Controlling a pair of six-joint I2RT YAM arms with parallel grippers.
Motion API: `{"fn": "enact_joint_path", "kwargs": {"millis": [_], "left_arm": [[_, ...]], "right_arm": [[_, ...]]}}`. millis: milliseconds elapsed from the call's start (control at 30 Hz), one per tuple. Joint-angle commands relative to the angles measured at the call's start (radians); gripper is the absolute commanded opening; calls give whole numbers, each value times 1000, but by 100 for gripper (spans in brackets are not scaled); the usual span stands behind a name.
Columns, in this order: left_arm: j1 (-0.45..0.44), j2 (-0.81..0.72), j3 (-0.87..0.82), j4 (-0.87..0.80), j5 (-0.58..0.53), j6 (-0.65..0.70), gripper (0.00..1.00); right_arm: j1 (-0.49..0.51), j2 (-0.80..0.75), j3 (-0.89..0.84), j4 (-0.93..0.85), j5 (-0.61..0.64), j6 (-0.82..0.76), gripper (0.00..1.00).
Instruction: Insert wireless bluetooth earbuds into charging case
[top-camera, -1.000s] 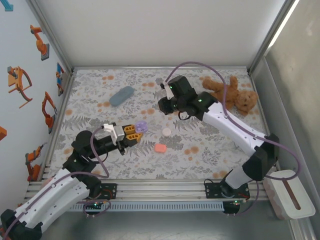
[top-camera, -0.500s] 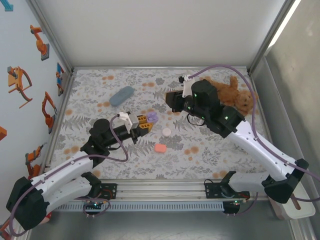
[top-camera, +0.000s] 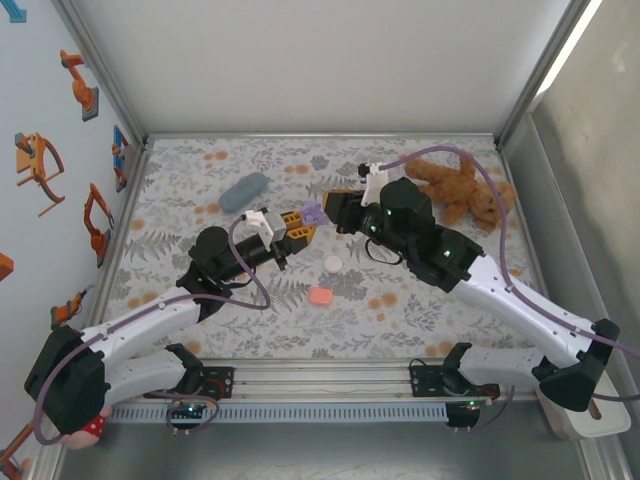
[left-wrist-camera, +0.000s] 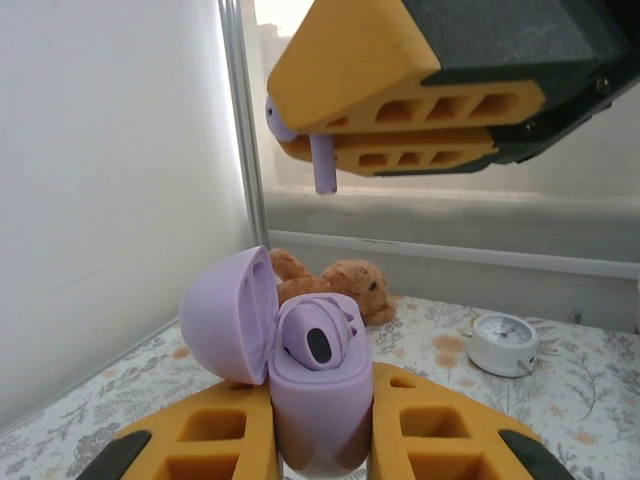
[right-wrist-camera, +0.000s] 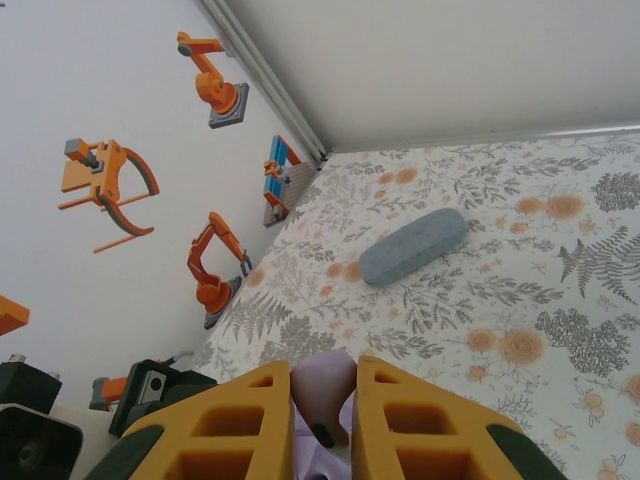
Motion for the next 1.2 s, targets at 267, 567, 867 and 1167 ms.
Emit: {"fn": "enact_joint_path", "kwargs": {"millis": [267, 567, 867, 1167], "left_arm": [[-13, 34, 42, 90, -22, -2, 0], [-14, 47, 43, 116, -19, -9, 0], [-16, 49, 42, 135, -14, -9, 0], [-16, 51, 44, 143, -9, -10, 0]], "right_arm": [[29, 11, -20, 77, 40, 48, 17], [49, 24, -32, 77, 49, 64, 17], [59, 30, -41, 65, 70, 63, 17], [61, 50, -41, 60, 64, 66, 16]]}}
